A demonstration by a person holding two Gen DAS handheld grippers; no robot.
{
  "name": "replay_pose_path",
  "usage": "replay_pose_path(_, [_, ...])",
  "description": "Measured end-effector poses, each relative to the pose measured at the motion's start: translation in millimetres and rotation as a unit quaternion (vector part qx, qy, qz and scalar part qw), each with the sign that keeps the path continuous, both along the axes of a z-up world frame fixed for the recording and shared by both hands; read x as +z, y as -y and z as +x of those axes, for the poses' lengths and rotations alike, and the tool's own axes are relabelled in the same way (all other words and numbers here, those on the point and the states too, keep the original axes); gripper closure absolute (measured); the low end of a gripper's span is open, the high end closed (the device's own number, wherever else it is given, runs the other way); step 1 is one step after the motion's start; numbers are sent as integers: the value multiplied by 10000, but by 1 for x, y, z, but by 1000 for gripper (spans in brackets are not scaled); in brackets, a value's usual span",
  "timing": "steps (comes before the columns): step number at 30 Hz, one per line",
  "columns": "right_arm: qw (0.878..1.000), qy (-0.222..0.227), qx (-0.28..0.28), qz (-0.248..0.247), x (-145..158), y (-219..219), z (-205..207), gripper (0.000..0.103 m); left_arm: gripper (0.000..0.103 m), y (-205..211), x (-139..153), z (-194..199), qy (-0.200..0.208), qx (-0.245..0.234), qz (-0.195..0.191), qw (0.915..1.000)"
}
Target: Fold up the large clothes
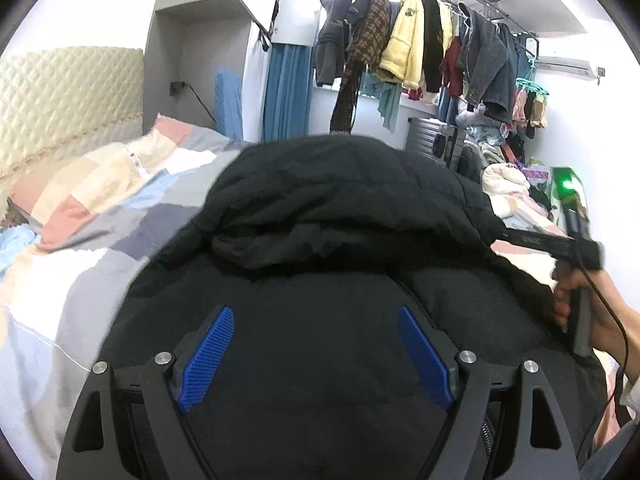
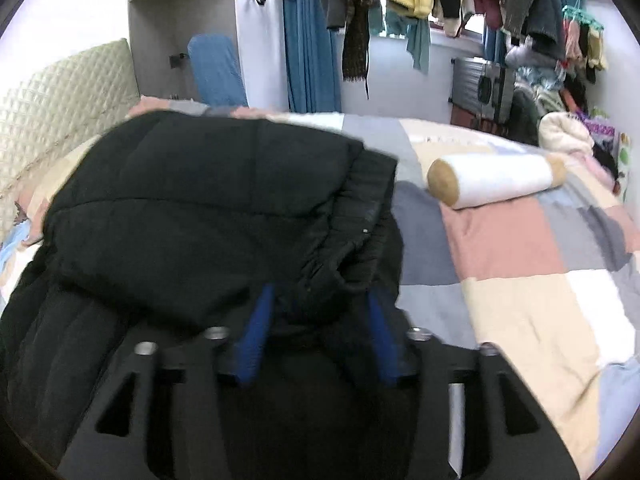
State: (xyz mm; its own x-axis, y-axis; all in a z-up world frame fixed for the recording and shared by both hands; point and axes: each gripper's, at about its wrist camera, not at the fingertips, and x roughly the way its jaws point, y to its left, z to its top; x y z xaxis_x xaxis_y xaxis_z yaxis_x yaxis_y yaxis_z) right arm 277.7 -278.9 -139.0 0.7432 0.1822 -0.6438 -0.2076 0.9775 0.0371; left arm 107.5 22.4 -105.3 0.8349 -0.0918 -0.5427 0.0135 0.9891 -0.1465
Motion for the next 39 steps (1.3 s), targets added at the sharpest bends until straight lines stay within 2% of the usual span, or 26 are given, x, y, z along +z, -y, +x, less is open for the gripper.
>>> replay_pose_path(4, [9997, 103, 36, 229, 23, 11, -33, 50, 19, -5, 15, -13, 118, 25, -103, 9999])
replay_pose_path(11, [9987, 232, 281, 344, 74, -5, -99, 50, 19, -7, 41, -51, 331, -122, -46, 9994])
replay_pose_path(14, [9980, 211, 425, 417, 84, -5, -127, 50, 19, -11, 48, -62, 350, -158, -30, 9993])
replay_pose_path(16, [9973, 107, 539, 477, 83, -2, -154, 49, 19, -16, 50, -70, 283, -171, -100, 9994])
replay_pose_path(18, [9974, -40, 536, 471, 78, 5, -170, 43, 19, -25, 49, -75, 185, -159, -245, 9994])
replay_pose_path(23, [9966, -369, 435, 601, 69, 28, -181, 37, 19, -59, 43, -75, -219, 52, -635, 9977])
replay_pose_path(26, [9938, -633, 79, 914, 61, 51, -175, 27, 19, -82, 37, -68, -597, 86, -845, 9946])
replay_pose_path(28, [9851, -980, -151, 1406, 46, 73, -164, 26, 19, -103, 31, -62, -907, 154, -942, 9913])
replay_pose_path(29, [9806, -1129, -246, 1581, 39, 78, -164, 26, 19, -114, 26, -60, -1068, 210, -1056, 9884])
replay_pose_path(32, [9562, -1767, -656, 2240, 6, 103, -150, 26, 19, -153, 1, -53, -1729, 481, -1590, 9708])
replay_pose_path(33, [9428, -2040, -878, 2484, -9, 113, -144, 25, 19, -166, -12, -50, -2015, 599, -1811, 9607])
replay_pose_path(34, [9360, -2196, -1056, 2540, -19, 120, -142, 25, 19, -177, -25, -47, -2244, 717, -2035, 9503])
replay_pose_path(36, [9252, -2471, -1405, 2513, -36, 131, -138, 25, 19, -194, -45, -47, -2491, 952, -2450, 9321])
replay_pose_path(38, [9144, -2673, -1583, 2597, -51, 137, -138, 25, 19, -200, -56, -45, -2573, 1006, -2789, 9197])
replay_pose_path(39, [9047, -2870, -1599, 2714, -62, 137, -138, 24, 19, -202, -62, -44, -2605, 990, -2980, 9130])
